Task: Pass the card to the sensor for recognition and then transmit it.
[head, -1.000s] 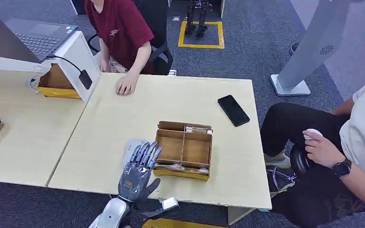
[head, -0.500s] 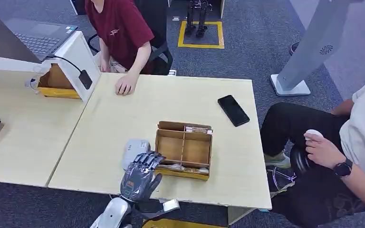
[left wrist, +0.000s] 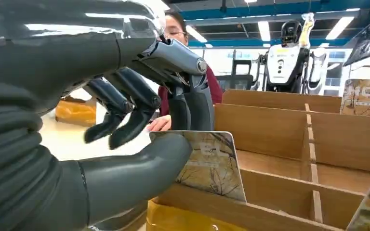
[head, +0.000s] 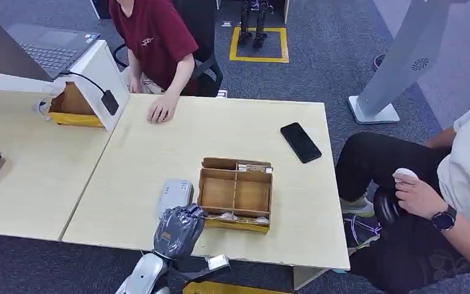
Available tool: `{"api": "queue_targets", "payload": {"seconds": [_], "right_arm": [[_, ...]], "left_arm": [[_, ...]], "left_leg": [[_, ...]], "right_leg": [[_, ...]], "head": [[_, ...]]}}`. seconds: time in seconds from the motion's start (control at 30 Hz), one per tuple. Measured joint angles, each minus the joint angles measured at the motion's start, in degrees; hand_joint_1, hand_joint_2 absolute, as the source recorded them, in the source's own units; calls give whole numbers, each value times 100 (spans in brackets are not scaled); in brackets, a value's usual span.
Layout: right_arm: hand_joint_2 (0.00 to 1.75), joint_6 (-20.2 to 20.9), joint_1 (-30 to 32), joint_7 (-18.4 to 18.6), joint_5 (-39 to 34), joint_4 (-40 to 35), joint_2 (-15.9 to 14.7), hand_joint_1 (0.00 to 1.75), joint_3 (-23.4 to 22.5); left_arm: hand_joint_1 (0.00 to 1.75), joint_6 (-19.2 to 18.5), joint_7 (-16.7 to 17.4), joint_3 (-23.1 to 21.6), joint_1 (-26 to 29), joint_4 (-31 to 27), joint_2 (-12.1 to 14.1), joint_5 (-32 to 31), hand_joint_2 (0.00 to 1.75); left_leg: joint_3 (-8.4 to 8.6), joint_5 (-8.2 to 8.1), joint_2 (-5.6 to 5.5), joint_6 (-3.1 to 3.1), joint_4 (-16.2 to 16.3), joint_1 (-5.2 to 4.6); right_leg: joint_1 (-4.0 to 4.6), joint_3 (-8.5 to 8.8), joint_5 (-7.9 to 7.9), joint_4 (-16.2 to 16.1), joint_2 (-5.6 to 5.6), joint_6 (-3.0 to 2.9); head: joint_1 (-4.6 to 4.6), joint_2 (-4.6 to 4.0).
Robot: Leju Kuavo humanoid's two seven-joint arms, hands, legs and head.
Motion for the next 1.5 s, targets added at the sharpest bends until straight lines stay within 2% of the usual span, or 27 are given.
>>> {"api": "queue_targets", "payload": {"seconds": [0.27,0.43,0.57,0.97,1.17,1.5], "right_arm": [[175,-7,0,-2,37,0,0,0,0],[175,-9,0,-5,50,0,0,0,0],[175,-11,1,-11,50,0,2,0,0],[175,-11,1,-11,50,0,2,0,0],[175,-31,8,-29,41,0,2,0,0],[175,-33,11,-37,33,0,2,0,0]], "left_arm": [[175,0,-112,103,6,7,-31,72,175],[175,0,-335,247,40,7,-116,210,175],[175,0,-649,424,71,7,-219,398,175],[175,0,-713,632,98,7,-332,417,175],[175,2,-1202,862,117,-46,-503,684,175],[175,2,-1259,1021,140,-138,-616,728,175]], "left_leg": [[1,0,0,0,0,0],[1,0,0,0,0,0],[1,0,0,0,0,0],[1,0,-1,0,0,0],[0,0,-1,0,0,0],[1,0,-1,0,0,0]], "right_leg": [[0,1,0,0,0,0],[0,1,0,0,0,0],[0,1,0,0,-1,0],[0,1,0,0,-1,0],[0,1,0,0,-2,0],[0,1,0,0,-2,0]], "head": [[0,0],[0,0],[2,0],[0,0],[0,0],[0,0]]}}
